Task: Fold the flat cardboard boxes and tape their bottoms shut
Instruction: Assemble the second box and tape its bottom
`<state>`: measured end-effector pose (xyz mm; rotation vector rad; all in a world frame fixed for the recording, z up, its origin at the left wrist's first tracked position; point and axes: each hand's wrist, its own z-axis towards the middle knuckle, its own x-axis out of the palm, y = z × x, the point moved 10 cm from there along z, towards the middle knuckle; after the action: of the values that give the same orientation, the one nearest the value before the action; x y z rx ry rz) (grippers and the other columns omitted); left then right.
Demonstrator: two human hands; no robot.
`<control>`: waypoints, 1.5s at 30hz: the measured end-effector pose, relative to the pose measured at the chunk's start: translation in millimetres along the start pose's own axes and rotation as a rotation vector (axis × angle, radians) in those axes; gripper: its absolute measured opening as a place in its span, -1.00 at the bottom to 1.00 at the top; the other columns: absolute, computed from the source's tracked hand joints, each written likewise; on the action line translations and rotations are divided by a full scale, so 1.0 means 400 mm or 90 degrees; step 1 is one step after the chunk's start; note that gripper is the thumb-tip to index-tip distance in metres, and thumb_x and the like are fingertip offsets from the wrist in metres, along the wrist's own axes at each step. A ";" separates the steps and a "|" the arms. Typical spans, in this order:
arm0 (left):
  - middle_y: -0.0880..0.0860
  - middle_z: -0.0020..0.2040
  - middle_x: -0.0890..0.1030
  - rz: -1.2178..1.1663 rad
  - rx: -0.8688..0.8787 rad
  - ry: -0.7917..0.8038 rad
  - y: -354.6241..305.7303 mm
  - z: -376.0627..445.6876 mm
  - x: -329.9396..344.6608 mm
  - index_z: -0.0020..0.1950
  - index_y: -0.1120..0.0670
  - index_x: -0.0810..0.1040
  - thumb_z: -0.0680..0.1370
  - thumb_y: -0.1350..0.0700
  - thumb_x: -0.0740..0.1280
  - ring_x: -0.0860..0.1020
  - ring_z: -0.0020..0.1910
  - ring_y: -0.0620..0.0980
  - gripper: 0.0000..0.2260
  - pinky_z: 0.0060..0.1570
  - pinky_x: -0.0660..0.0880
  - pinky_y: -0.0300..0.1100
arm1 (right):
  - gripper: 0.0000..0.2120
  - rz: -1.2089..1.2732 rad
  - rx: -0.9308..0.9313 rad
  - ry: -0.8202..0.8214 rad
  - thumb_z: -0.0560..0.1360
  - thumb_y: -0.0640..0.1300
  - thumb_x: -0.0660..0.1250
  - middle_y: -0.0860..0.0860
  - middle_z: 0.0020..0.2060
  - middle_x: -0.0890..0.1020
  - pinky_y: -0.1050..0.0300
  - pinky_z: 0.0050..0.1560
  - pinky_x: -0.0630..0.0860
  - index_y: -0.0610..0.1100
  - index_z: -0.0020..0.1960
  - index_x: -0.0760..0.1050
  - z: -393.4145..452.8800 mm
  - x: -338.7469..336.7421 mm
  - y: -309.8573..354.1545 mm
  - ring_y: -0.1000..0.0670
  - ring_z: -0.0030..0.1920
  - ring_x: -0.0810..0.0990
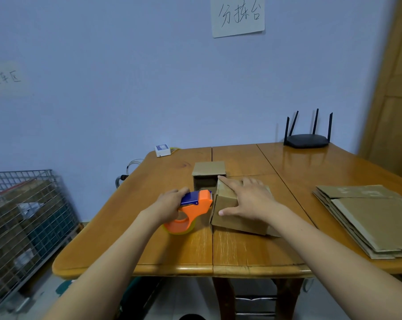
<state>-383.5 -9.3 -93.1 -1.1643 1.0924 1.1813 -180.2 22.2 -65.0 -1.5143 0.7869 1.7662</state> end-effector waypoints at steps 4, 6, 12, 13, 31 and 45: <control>0.00 0.05 0.52 0.056 0.021 0.007 -0.021 0.008 -0.015 0.32 -0.12 0.30 0.51 0.24 0.37 0.47 0.00 -0.03 -0.51 -0.02 0.43 -0.15 | -0.02 0.015 0.004 -0.007 0.32 0.55 0.26 -0.17 0.43 0.35 -0.11 0.39 0.28 0.33 0.57 -0.14 -0.004 -0.008 -0.007 -0.20 0.44 0.31; 0.03 0.08 0.52 0.116 0.041 0.006 -0.037 0.012 -0.044 0.34 -0.11 0.30 0.51 0.25 0.34 0.48 0.03 0.00 -0.52 0.03 0.42 -0.12 | -0.03 0.013 -0.004 -0.016 0.33 0.54 0.27 -0.16 0.44 0.35 -0.11 0.39 0.27 0.33 0.57 -0.12 -0.006 -0.015 -0.004 -0.19 0.44 0.30; 0.07 0.13 0.50 0.298 0.081 0.009 -0.085 0.027 -0.145 0.36 -0.07 0.32 0.55 0.29 0.21 0.48 0.14 0.11 -0.56 0.09 0.33 -0.08 | -0.03 -0.002 -0.051 -0.054 0.32 0.53 0.29 -0.11 0.40 0.39 -0.07 0.38 0.27 0.32 0.58 -0.08 -0.003 -0.041 0.024 -0.15 0.40 0.31; 0.07 0.13 0.50 0.312 0.082 0.027 -0.088 0.029 -0.148 0.36 -0.06 0.33 0.55 0.31 0.20 0.47 0.14 0.10 -0.56 0.06 0.31 -0.08 | -0.03 -0.011 -0.063 -0.062 0.32 0.54 0.28 -0.10 0.40 0.39 -0.06 0.39 0.26 0.31 0.58 -0.07 -0.003 -0.045 0.029 -0.14 0.39 0.31; 0.11 0.10 0.49 0.130 -0.149 0.121 0.068 -0.032 -0.052 0.17 0.07 0.45 0.52 0.30 0.16 0.53 -0.02 0.09 -0.72 -0.01 0.48 -0.05 | -0.06 0.044 -0.054 -0.217 0.33 0.52 0.28 -0.13 0.42 0.34 -0.06 0.39 0.26 0.35 0.57 -0.09 -0.025 -0.288 -0.012 -0.14 0.41 0.30; 0.08 0.02 0.58 -0.098 -0.300 0.098 0.168 -0.041 0.054 0.10 0.11 0.50 0.52 0.04 0.43 0.55 -0.07 0.03 -0.76 -0.14 0.52 -0.15 | 0.07 0.255 -0.046 -0.219 0.28 0.49 0.37 0.00 0.48 0.28 -0.09 0.47 0.25 0.23 0.59 -0.11 -0.098 -0.144 -0.109 -0.05 0.49 0.23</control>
<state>-448.9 -22.3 -121.3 -1.6949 0.8368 1.2801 -116.6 10.5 -14.5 -1.0977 0.8974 2.2923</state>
